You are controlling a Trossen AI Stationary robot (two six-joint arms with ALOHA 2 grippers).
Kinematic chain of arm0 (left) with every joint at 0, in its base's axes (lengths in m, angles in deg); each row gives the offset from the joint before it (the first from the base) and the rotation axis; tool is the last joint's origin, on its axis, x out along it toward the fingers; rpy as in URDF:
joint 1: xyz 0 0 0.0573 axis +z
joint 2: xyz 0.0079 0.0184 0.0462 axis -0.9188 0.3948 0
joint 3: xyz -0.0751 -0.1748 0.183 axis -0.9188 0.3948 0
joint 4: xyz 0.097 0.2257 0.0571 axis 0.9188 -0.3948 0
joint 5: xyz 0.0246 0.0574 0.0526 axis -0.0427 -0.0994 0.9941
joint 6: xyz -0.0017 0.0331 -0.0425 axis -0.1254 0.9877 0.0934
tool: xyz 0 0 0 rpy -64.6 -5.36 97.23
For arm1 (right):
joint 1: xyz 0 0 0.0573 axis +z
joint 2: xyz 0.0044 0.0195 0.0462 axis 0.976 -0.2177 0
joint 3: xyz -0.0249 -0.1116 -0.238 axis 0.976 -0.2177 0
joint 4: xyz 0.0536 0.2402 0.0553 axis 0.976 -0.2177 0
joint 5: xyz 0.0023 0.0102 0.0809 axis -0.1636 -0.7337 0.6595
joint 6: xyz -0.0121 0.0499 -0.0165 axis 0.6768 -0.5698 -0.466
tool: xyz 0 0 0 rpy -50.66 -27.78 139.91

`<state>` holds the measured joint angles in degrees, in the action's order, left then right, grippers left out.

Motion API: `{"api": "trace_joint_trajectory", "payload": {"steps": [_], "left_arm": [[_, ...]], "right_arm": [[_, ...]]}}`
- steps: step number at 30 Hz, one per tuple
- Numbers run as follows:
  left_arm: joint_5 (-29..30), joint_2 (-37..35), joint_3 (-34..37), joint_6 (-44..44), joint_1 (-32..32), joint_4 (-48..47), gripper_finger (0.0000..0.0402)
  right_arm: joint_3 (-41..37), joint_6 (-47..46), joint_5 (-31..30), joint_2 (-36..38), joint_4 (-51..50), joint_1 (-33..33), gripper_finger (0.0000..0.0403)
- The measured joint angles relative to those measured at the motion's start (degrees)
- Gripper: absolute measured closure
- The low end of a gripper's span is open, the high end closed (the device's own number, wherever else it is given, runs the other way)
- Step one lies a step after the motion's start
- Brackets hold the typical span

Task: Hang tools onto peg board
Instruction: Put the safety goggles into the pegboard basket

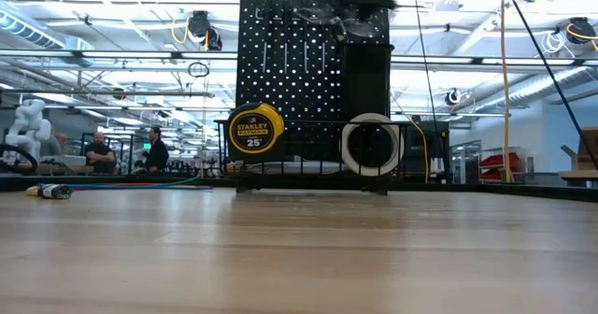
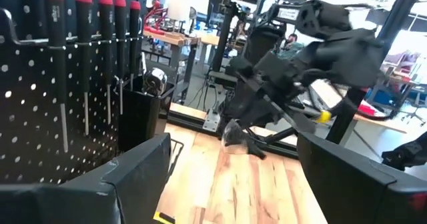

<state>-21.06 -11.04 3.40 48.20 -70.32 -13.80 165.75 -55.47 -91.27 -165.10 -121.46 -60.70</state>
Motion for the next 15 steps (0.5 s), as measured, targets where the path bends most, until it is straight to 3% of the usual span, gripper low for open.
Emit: {"api": "trace_joint_trajectory", "payload": {"steps": [7, 11, 15], "left_arm": [[-1.5, -1.3, 0.0, -1.5, 0.0, -2.3, 0.0075], [-2.7, -2.0, 0.0, -1.6, 0.0, -3.3, 0.0075], [-3.2, -2.4, 0.0, -1.7, 0.0, -3.3, 0.0075]], "right_arm": [[15.3, 15.6, -13.6, -13.7, 1.4, 0.4, 0.0391], [19.5, 22.8, -17.7, -20.1, 2.8, -0.4, 0.0391], [21.2, 23.5, -20.1, -23.3, 3.4, -3.5, 0.0391]]}}
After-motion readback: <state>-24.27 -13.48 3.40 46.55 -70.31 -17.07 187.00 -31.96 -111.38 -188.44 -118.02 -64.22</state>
